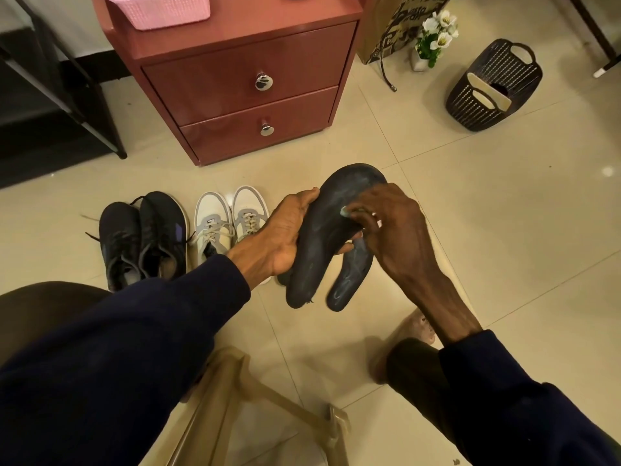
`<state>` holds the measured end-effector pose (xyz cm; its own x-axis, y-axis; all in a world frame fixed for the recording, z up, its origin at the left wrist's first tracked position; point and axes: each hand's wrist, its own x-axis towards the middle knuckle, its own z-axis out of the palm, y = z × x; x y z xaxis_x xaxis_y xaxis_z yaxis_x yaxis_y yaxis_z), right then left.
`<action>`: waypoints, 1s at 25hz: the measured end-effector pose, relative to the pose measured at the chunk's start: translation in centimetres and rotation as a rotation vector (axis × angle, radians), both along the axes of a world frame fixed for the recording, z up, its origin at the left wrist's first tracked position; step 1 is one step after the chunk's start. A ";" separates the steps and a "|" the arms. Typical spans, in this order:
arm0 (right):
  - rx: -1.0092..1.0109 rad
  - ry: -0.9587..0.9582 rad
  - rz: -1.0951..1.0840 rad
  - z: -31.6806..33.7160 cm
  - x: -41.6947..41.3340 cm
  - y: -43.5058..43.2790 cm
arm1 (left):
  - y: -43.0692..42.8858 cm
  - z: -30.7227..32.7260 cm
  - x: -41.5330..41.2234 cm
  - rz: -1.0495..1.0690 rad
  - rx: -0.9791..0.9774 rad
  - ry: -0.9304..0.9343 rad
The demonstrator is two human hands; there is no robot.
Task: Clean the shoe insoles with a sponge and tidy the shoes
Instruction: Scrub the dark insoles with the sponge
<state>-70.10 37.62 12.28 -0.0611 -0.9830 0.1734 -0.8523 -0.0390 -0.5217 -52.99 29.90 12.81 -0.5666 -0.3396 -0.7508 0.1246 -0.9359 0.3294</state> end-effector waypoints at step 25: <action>-0.082 -0.125 -0.088 0.4 3.4 -0.2 | 0.3 -1.0 -0.4 -0.060 -0.004 -0.054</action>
